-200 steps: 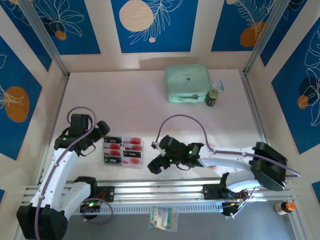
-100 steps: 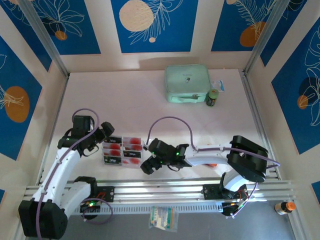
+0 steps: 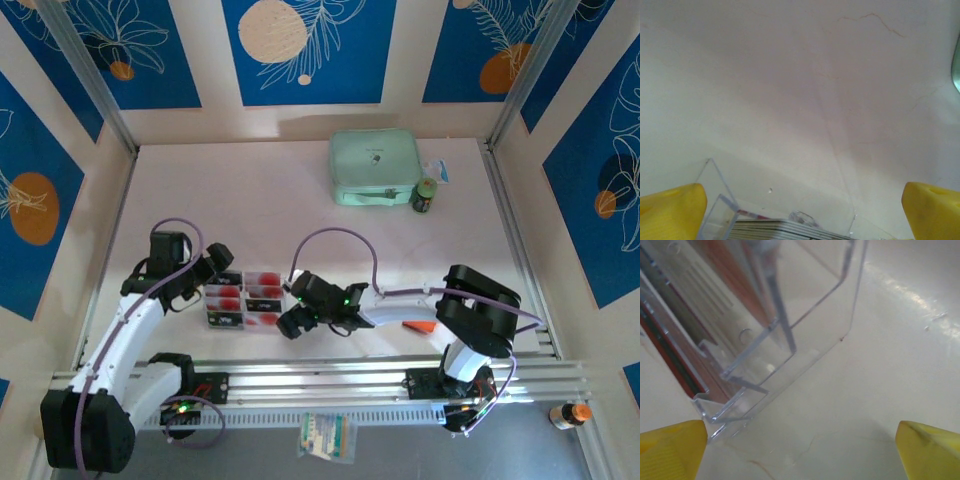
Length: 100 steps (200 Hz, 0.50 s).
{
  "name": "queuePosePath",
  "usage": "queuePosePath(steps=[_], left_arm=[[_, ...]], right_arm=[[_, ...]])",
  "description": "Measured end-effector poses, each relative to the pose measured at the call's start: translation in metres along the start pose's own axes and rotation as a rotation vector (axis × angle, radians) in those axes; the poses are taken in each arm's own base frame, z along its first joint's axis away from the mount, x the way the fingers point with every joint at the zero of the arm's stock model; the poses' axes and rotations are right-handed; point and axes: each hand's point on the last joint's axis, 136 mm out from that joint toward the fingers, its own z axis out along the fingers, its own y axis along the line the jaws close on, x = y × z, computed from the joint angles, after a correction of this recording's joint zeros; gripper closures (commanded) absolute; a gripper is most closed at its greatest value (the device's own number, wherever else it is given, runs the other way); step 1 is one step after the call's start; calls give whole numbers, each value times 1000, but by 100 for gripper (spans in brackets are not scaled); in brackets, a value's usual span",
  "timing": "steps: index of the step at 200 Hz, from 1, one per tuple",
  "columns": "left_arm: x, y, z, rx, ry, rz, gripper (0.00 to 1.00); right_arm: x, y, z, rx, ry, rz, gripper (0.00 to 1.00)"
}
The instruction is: Put the credit cards into the card holder
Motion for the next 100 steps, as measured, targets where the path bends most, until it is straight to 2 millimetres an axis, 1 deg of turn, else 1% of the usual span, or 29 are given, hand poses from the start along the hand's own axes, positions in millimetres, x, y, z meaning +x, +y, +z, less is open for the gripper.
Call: queuePosePath(steps=[69,100], left_arm=[[-5,-12,8,67,-10,-20,0],[-8,-17,10,95,-15,-32,0]], right_arm=[[-13,-34,5,65,-19,66,3],[-19,-57,5,115,-31,100,3]])
